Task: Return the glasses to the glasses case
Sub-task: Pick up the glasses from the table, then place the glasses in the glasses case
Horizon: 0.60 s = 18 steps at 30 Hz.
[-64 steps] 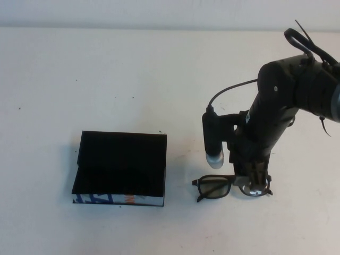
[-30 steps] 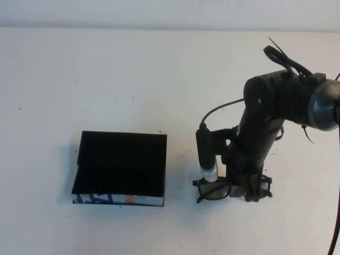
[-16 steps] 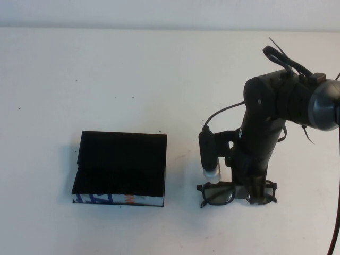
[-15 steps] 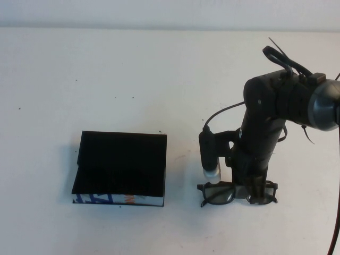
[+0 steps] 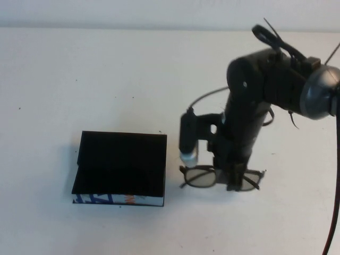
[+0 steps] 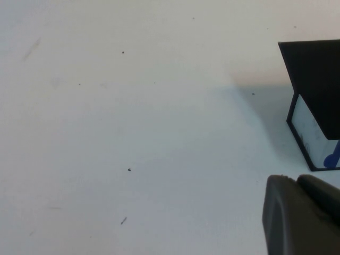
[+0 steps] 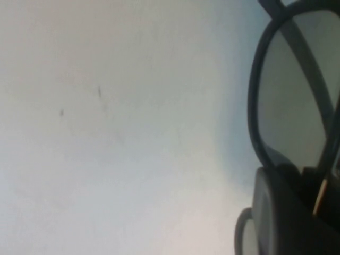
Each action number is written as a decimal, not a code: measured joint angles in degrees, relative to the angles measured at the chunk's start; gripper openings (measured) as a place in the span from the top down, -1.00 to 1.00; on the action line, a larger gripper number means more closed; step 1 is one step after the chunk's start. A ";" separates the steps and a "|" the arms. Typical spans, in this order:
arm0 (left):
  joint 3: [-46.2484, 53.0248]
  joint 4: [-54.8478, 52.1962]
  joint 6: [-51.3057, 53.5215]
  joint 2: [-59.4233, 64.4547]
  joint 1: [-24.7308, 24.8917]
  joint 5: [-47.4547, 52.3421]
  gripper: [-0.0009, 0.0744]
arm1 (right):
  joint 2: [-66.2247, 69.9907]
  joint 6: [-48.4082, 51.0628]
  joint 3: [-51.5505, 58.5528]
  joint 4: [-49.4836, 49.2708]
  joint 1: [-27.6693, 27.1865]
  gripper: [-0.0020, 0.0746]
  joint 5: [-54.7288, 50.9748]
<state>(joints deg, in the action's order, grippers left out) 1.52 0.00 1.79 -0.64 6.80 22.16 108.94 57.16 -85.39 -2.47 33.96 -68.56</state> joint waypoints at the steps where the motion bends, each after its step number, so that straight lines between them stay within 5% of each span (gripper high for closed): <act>1: 0.00 0.00 0.00 0.00 0.00 0.00 0.99 | -0.14 -1.59 -2.11 0.00 1.00 0.83 -0.44; 18: 0.00 0.00 0.00 0.00 0.00 0.00 0.99 | 15.88 -12.59 -31.88 -0.80 16.30 0.83 -1.69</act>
<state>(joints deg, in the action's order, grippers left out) 1.52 0.00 1.79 -0.64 6.80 22.16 124.82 44.58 -117.27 -3.27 50.26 -70.25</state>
